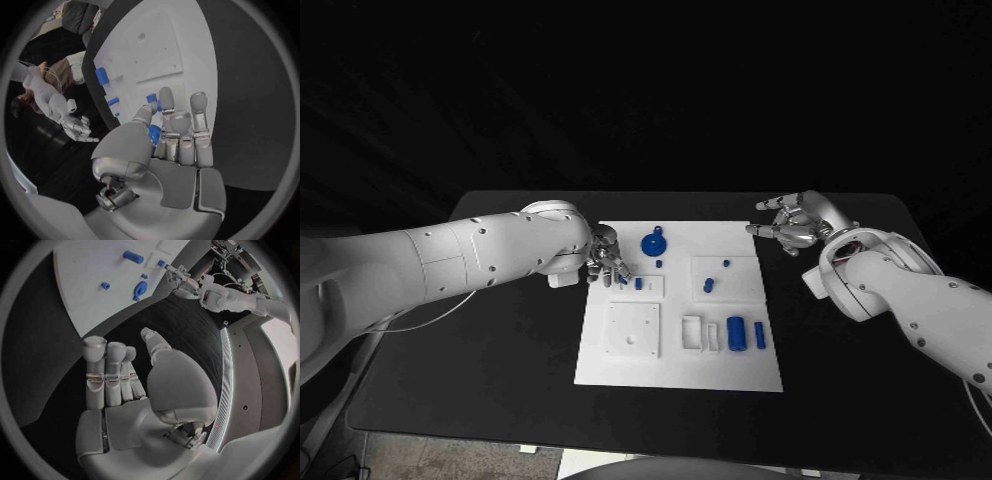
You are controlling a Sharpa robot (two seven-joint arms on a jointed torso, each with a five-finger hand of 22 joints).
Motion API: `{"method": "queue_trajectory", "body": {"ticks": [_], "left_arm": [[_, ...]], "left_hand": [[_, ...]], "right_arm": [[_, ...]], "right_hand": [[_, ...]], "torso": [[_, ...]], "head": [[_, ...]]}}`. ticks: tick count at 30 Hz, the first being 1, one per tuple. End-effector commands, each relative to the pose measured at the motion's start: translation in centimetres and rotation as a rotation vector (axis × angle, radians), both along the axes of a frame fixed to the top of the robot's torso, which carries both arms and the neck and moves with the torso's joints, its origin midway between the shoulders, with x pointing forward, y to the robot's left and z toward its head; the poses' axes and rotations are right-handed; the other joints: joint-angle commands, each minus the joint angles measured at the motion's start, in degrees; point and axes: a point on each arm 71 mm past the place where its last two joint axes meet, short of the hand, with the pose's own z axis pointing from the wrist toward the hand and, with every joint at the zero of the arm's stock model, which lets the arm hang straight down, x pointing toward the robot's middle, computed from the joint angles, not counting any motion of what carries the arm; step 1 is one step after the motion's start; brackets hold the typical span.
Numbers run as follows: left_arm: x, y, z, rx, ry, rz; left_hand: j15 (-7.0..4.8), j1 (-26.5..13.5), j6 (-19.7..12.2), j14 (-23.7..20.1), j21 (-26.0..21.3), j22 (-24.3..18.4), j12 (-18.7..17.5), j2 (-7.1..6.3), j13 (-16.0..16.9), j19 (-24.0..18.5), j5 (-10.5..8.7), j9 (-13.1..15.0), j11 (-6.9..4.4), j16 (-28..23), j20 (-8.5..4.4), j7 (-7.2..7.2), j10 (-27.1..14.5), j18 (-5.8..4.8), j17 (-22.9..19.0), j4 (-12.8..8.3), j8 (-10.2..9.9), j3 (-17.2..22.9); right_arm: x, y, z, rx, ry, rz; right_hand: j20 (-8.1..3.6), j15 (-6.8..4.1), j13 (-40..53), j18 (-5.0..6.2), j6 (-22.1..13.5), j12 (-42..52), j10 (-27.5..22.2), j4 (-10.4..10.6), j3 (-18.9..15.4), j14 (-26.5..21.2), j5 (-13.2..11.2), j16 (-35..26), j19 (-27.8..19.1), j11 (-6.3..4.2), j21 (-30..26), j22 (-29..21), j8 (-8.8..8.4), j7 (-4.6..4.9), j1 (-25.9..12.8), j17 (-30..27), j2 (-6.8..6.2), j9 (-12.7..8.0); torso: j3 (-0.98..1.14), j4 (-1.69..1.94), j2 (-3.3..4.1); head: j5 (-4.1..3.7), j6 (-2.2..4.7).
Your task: Assemble the parts on the task board
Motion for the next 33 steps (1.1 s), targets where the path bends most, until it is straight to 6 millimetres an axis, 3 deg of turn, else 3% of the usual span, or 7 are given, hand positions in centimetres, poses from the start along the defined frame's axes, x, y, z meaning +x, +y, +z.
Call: {"method": "queue_trajectory", "body": {"ticks": [1,13,33], "left_arm": [[0.2,0.0,0.2,0.037,-0.064,-0.007],[-0.2,-0.1,-0.8,0.023,0.013,-0.001],[-0.4,0.6,-1.3,0.037,0.011,0.057]], "left_hand": [[-0.14,0.7,1.2,0.4,0.2,1.0,0.2,0.02,0.1,0.0,0.21,0.0,-0.25,0.3,-0.05,-0.81,2.4,-0.62,0.0,-5.6,-0.2,5.7],[-0.03,0.7,1.5,0.2,0.0,1.1,0.0,-0.02,-0.1,-0.2,-0.01,-0.4,-0.19,0.2,0.04,-0.77,2.4,-0.71,0.1,-5.5,-0.8,5.7],[-0.07,0.6,1.7,0.2,0.1,1.1,0.0,-0.07,-0.1,-0.1,0.07,-0.7,-0.23,0.2,0.01,-0.79,2.4,-0.63,0.1,-5.5,-1.0,5.7]], "right_arm": [[0.0,0.2,0.0,-0.003,0.000,0.014],[-0.1,0.1,0.0,-0.004,0.000,0.013],[-0.1,0.1,0.0,-0.005,-0.002,0.011]], "right_hand": [[0.10,-0.20,0.1,0.90,0.2,-0.1,-0.2,-0.2,0.1,0.0,0.3,0.0,0.4,-0.17,0.1,4.7,-0.14,0.02,-0.7,0.1,0.10,0.1],[0.10,-0.20,0.1,0.90,0.2,-0.1,-0.2,-0.2,0.1,0.0,0.3,0.0,0.4,-0.17,0.1,4.7,-0.14,0.02,-0.7,0.1,0.10,0.1],[0.10,-0.20,0.1,0.91,0.2,-0.1,-0.2,-0.3,0.1,0.0,0.4,-0.1,0.4,-0.18,0.0,4.7,-0.14,0.01,-0.7,0.1,0.12,0.1]], "torso": [[0.02,-0.06,-0.02],[-0.07,-0.01,0.03],[-0.02,0.01,-0.02]], "head": [[0.02,0.04],[-0.02,-0.15],[0.15,-0.09]]}}
